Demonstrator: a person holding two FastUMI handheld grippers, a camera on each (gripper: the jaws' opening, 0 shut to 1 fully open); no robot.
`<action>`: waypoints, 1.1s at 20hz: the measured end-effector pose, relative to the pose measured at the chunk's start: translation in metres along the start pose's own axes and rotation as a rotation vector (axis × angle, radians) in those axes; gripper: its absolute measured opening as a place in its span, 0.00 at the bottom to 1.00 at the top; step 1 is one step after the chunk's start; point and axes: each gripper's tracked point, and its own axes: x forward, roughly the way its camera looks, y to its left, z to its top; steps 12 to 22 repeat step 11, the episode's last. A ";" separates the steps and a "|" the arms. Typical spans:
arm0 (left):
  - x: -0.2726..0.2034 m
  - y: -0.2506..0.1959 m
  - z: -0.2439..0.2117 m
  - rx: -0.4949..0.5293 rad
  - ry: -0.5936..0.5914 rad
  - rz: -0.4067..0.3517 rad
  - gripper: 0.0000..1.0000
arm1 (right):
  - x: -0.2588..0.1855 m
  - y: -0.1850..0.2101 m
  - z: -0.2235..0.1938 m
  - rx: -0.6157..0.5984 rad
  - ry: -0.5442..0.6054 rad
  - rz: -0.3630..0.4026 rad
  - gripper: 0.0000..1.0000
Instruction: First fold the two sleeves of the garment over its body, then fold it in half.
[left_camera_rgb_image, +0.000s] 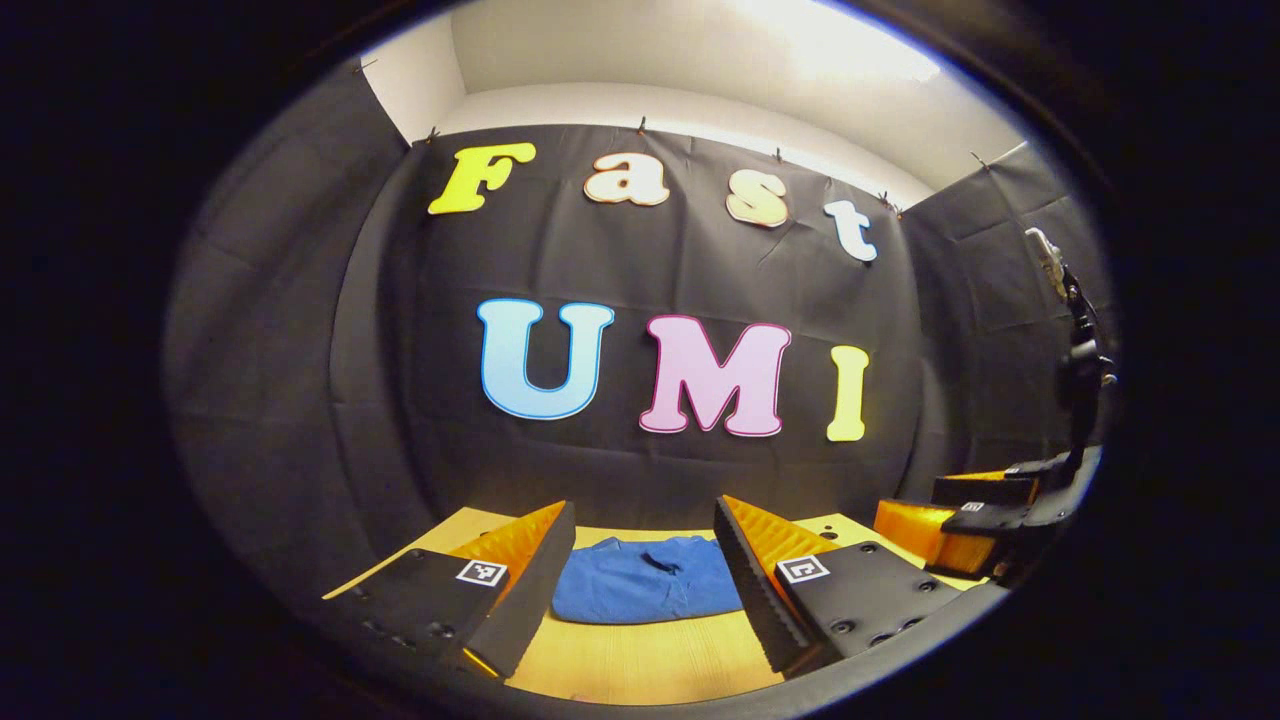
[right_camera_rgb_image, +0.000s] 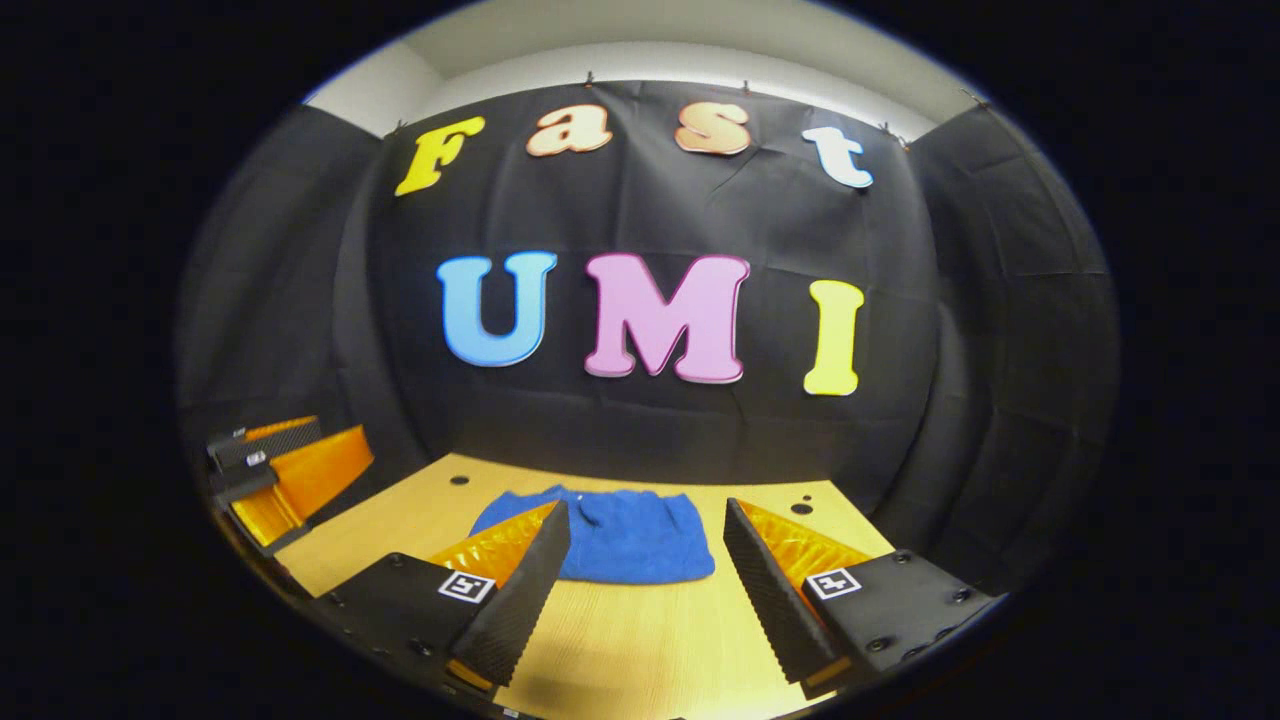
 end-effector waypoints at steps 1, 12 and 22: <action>-0.007 0.000 -0.003 0.012 -0.003 0.004 0.80 | -0.007 0.006 -0.008 0.025 0.014 0.015 0.97; -0.033 0.014 0.001 0.026 -0.014 0.048 0.81 | -0.020 0.023 0.016 0.111 -0.099 0.071 0.97; -0.033 0.014 0.001 0.026 -0.014 0.048 0.81 | -0.020 0.023 0.016 0.111 -0.099 0.071 0.97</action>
